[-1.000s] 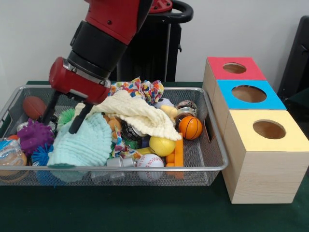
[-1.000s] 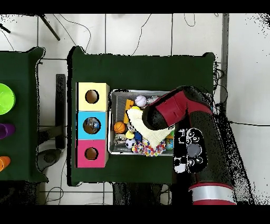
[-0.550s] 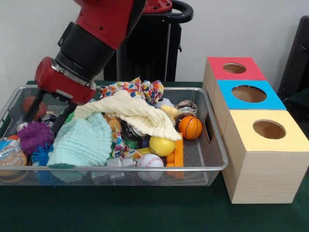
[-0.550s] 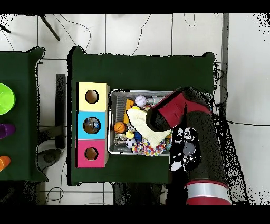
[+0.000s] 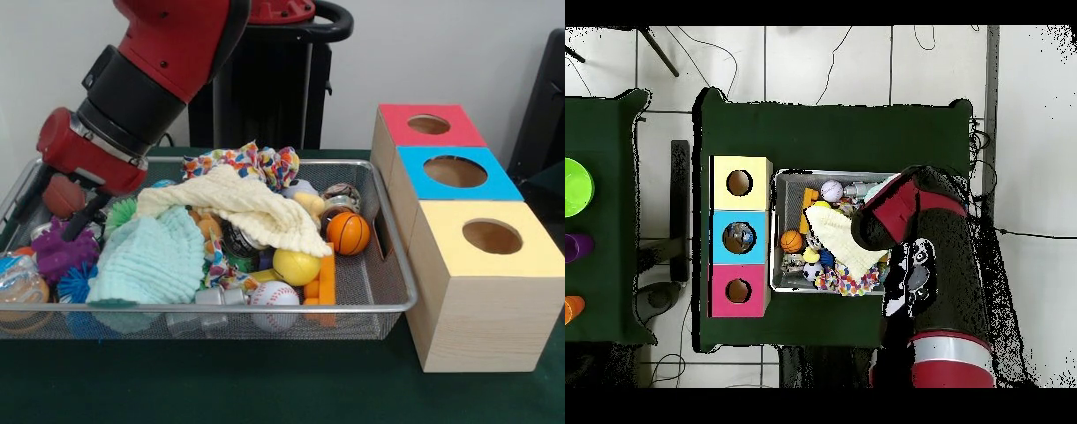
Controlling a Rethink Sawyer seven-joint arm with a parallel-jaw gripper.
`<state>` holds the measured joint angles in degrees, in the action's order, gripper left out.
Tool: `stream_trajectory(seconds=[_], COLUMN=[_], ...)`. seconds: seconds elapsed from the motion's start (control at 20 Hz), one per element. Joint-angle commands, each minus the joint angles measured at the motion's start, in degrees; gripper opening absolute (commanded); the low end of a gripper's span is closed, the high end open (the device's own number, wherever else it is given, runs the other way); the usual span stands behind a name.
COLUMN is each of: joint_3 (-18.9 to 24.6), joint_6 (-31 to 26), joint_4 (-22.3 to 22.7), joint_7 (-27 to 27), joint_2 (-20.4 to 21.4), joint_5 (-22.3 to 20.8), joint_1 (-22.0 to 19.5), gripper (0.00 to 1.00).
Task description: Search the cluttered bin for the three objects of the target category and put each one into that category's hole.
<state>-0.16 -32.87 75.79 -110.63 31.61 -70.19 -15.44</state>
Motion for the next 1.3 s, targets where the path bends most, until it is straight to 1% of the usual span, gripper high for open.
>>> stream_trajectory(seconds=[0.05,0.35,0.5,0.7,0.75,1.05,1.15,1.3], joint_3=[-0.75,-4.18,-5.18,-6.5,-7.22,-10.31,-11.65,-14.57], joint_6=[5.7,7.79,8.29,9.49,10.04,11.68,12.01,11.84], joint_4=[-0.96,-2.78,-3.55,-4.61,-4.98,-6.59,-7.39,-8.74], joint_7=[-8.12,-12.27,-12.97,-14.47,-15.7,-18.97,-20.97,-26.3], joint_2=[-4.47,-7.01,-7.77,-9.78,-10.59,-13.0,-13.9,-15.84], joint_5=[-3.32,-4.31,-3.98,-3.51,-3.95,-3.98,-4.24,-5.45], joint_1=[1.02,3.6,4.58,5.41,5.9,7.81,8.74,11.02], gripper=[1.0,1.0,1.0,1.0,1.0,1.0,1.0,1.0])
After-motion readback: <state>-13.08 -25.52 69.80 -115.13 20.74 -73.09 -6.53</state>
